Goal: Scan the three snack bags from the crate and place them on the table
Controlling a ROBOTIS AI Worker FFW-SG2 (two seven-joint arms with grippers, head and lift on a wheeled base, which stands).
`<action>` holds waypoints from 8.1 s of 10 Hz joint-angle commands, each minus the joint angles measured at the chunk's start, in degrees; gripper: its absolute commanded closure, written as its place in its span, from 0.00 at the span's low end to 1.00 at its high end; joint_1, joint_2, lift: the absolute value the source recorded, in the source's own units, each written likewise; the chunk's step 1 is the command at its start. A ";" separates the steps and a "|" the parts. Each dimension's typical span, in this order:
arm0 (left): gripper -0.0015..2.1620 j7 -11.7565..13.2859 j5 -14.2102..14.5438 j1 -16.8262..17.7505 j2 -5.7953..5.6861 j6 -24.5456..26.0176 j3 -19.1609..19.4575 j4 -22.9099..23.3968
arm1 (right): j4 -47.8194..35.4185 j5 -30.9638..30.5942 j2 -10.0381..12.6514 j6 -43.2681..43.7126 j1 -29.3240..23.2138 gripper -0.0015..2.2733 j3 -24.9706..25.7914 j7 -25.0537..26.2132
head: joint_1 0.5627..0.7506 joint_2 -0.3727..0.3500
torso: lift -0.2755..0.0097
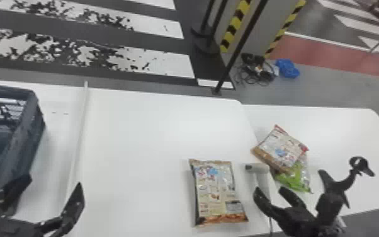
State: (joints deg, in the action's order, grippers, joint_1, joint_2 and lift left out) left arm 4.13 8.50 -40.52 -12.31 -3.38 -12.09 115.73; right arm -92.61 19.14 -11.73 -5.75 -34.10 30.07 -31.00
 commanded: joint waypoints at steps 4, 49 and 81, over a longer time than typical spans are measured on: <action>0.03 0.00 -0.06 -0.53 -0.17 -1.41 -0.04 -0.24 | -9.70 2.21 -2.07 -37.27 0.96 0.03 2.71 -15.23 | 0.70 0.03 | 0.84; 0.03 -2.63 -5.95 -6.68 -0.78 -11.78 -4.44 0.29 | 9.29 24.89 -10.07 -41.14 18.63 0.02 10.44 24.76 | 0.70 0.03 | 0.84; 0.08 -6.76 -10.08 -14.24 3.52 -1.76 -5.05 11.19 | -13.92 9.77 2.59 34.09 -20.05 0.02 -13.81 13.25 | 0.70 0.03 | 0.84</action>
State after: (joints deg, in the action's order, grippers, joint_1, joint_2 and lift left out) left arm -2.58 -1.57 -54.75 -8.90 -5.27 -17.13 127.02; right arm -106.52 28.56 -8.89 28.33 -54.12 16.29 -17.76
